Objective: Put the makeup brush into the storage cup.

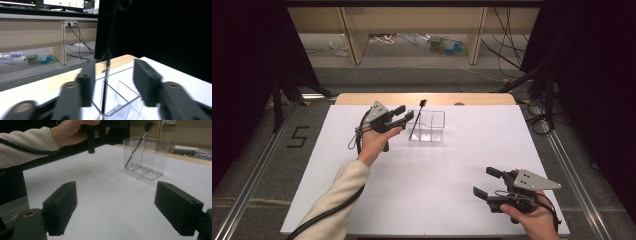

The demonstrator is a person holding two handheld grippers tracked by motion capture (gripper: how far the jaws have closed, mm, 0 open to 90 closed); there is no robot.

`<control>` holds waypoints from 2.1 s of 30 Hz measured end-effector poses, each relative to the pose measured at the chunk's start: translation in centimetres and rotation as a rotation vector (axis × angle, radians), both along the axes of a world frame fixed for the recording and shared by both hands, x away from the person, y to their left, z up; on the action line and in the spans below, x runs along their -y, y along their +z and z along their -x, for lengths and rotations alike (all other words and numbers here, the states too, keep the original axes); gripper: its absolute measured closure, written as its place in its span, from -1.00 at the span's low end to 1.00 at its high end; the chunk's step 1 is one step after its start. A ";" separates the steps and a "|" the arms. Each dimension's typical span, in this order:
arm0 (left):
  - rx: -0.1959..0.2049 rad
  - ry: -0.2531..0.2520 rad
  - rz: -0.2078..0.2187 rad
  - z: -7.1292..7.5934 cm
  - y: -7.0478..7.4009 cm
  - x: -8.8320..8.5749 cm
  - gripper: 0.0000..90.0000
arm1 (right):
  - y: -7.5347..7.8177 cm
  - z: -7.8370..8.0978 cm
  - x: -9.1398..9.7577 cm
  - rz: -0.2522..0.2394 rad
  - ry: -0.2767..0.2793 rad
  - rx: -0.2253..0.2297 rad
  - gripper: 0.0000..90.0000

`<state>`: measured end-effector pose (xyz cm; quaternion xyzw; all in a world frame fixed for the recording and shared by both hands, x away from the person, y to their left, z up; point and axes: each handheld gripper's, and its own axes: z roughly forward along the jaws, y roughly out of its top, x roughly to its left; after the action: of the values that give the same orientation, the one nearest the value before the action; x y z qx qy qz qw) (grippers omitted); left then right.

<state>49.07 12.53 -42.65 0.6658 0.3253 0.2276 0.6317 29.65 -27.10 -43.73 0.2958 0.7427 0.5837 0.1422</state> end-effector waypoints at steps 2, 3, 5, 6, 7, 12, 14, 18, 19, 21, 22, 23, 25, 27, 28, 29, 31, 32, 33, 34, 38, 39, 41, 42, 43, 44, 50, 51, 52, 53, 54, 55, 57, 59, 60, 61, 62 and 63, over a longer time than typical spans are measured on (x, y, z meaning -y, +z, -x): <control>0.002 -0.004 -0.006 0.5 0.4 -0.2 -0.09 | 0.0 0.0 0.0 -0.005 0.001 0.000 -0.57; 0.007 -0.009 -0.014 0.7 0.6 -0.3 -0.16 | 0.0 0.0 0.0 -0.005 0.001 -0.001 -0.57; 0.012 -0.022 -0.018 1.2 1.0 -0.4 -0.28 | 0.0 0.0 -0.1 -0.005 0.001 0.004 -0.57; 0.017 -0.030 -0.023 1.5 1.2 -0.4 -0.32 | 0.0 0.0 -0.1 -0.005 0.001 0.005 -0.57; 0.022 -0.034 -0.025 1.7 1.4 -0.4 -0.36 | 0.0 0.0 -0.1 -0.005 0.001 0.004 -0.57; 0.047 -0.053 -0.044 2.8 2.1 -0.7 -0.51 | 0.0 0.0 -0.1 -0.005 0.001 0.005 -0.57; 0.042 -0.063 -0.059 3.3 2.3 -0.9 -0.54 | 0.0 -0.2 0.0 -0.002 0.001 0.034 -0.57; 0.050 -0.074 -0.068 4.2 2.5 -1.5 -0.58 | 0.0 0.0 -0.1 -0.010 0.006 0.008 -0.57; 0.037 -0.075 -0.061 4.5 2.5 -1.6 -0.59 | 0.0 0.0 -0.1 -0.010 0.006 0.008 -0.57; 0.046 -0.077 -0.059 4.9 2.7 -2.0 -0.61 | 0.0 0.0 -0.1 -0.009 0.005 0.009 -0.57; 0.046 -0.079 -0.059 5.2 2.8 -2.2 -0.62 | 0.0 0.0 -0.1 -0.009 0.005 0.008 -0.57; 0.048 -0.080 -0.056 5.5 2.8 -2.5 -0.63 | -0.1 0.0 -0.2 -0.017 0.003 0.011 -0.57; 0.048 -0.087 -0.056 6.0 2.9 -2.8 -0.65 | 0.0 0.0 -0.1 -0.005 0.003 0.012 -0.58; 0.050 -0.100 -0.061 6.6 2.8 -3.0 -0.66 | 0.0 0.0 -0.2 -0.012 0.004 0.010 -0.58; 0.048 -0.106 -0.064 6.9 2.8 -3.2 -0.66 | 0.0 0.0 -0.2 -0.008 0.004 0.010 -0.58; 0.047 -0.115 -0.070 7.2 2.7 -3.3 -0.67 | 0.0 0.0 -0.2 -0.008 0.005 0.011 -0.58; 0.048 -0.130 -0.090 7.8 2.6 -3.7 -0.68 | 0.0 0.0 -0.2 -0.009 0.002 0.011 -0.58; 0.049 -0.128 -0.086 8.2 2.6 -3.8 -0.68 | -0.1 0.0 -0.2 -0.014 0.005 0.015 -0.58; 0.049 -0.134 -0.086 8.5 2.5 -3.9 -0.68 | -0.1 0.0 -0.2 -0.015 0.006 0.015 -0.58; 0.052 -0.142 -0.083 8.8 2.5 -4.0 -0.69 | -0.1 0.0 -0.2 -0.014 0.006 0.014 -0.58; 0.072 -0.156 -0.093 9.8 2.4 -4.5 -0.69 | -0.1 0.0 -0.3 -0.015 0.006 0.015 -0.58; 0.064 -0.150 -0.089 10.1 2.4 -4.6 -0.70 | -0.1 0.0 -0.3 -0.014 0.005 0.014 -0.58; 0.066 -0.155 -0.091 10.5 2.3 -4.8 -0.70 | -0.1 0.0 -0.3 -0.015 0.006 0.014 -0.58; 0.063 -0.155 -0.085 10.7 2.3 -4.8 -0.70 | -0.1 0.0 -0.3 -0.015 0.005 0.015 -0.58; 0.059 -0.154 -0.090 11.0 2.3 -4.9 -0.70 | -0.1 0.0 -0.3 -0.016 0.005 0.014 -0.58; 0.061 -0.152 -0.087 11.2 2.3 -5.0 -0.69 | -0.1 0.0 -0.3 -0.015 0.005 0.014 -0.58; 0.064 -0.154 -0.090 12.2 2.0 -5.6 -0.69 | -0.1 0.0 -0.3 -0.016 0.006 0.015 -0.58; 0.061 -0.151 -0.085 12.4 1.9 -5.7 -0.69 | -0.1 0.0 -0.3 -0.017 0.005 0.015 -0.58; 0.062 -0.149 -0.086 12.6 1.9 -5.9 -0.69 | -0.1 0.0 -0.3 -0.017 0.005 0.014 -0.58; 0.062 -0.149 -0.085 12.7 1.8 -6.0 -0.69 | -0.1 0.0 -0.3 -0.016 0.006 0.014 -0.58; 0.064 -0.149 -0.087 12.9 1.8 -6.1 -0.69 | -0.1 0.0 -0.3 -0.016 0.007 0.015 -0.58; 0.062 -0.148 -0.084 13.1 1.8 -6.2 -0.69 | -0.1 0.0 -0.3 -0.015 0.006 0.015 -0.58; 0.064 -0.145 -0.086 13.4 1.7 -6.5 -0.69 | -0.1 0.0 -0.3 -0.015 0.007 0.014 -0.58; 0.059 -0.140 -0.085 13.7 1.5 -6.7 -0.69 | -0.1 0.0 -0.3 -0.015 0.006 0.015 -0.58; 0.061 -0.140 -0.088 13.9 1.4 -6.9 -0.69 | -0.1 0.0 -0.3 -0.015 0.007 0.015 -0.58; 0.060 -0.137 -0.089 14.0 1.3 -7.0 -0.69 | -0.1 0.0 -0.3 -0.015 0.007 0.012 -0.58; 0.054 -0.135 -0.089 14.2 1.2 -7.0 -0.69 | -0.1 0.0 -0.3 -0.015 0.007 0.012 -0.58; 0.056 -0.136 -0.090 14.4 1.1 -7.1 -0.69 | -0.1 0.0 -0.3 -0.015 0.007 0.013 -0.58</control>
<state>34.71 19.64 -41.54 0.7076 0.2508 0.2172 0.6239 29.66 -26.75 -43.79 0.2906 0.7384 0.5916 0.1428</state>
